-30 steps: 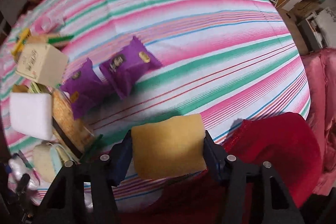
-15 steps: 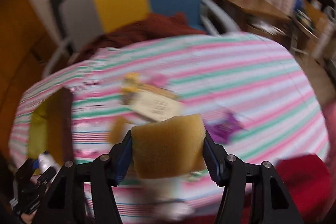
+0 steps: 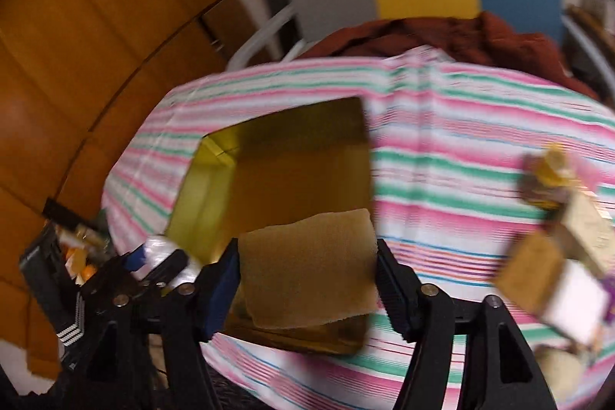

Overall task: Organize objects
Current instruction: 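Carry the plastic bag with the left gripper while the right gripper carries the yellow sponge to the tray, then release the plastic bag and sponge into the gold tray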

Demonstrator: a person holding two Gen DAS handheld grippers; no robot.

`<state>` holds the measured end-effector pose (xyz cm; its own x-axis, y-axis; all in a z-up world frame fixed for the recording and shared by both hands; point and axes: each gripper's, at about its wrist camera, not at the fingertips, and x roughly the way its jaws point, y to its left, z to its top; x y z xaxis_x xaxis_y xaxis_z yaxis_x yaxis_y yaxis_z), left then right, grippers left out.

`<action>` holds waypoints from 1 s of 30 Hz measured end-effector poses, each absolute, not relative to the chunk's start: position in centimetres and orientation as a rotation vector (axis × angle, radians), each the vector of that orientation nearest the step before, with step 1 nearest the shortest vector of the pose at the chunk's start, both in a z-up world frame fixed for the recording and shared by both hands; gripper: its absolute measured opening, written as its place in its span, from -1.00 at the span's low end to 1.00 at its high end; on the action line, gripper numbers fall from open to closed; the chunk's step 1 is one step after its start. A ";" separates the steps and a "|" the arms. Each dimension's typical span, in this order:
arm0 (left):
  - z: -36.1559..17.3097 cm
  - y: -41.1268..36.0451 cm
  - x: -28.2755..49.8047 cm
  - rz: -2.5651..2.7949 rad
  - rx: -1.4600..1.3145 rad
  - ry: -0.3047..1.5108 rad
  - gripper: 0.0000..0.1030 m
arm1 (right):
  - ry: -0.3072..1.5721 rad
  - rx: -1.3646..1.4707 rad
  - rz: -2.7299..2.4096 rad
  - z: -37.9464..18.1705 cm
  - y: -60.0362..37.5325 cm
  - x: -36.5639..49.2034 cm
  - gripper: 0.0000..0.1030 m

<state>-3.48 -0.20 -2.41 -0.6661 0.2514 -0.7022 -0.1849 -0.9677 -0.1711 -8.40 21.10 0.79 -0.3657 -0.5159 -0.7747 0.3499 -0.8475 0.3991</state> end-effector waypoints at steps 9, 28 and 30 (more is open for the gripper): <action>-2.1 -2.9 -3.1 2.769 -1.141 -0.161 0.34 | -0.223 1.336 -2.192 -0.9 17.5 -6.1 0.75; -0.8 -0.7 -1.8 2.774 -1.156 -0.106 0.34 | 0.027 1.131 -2.534 0.9 19.3 -2.4 0.95; -0.8 -0.5 -1.7 2.769 -1.157 -0.098 0.34 | 0.039 1.117 -2.545 1.0 19.5 -2.0 0.96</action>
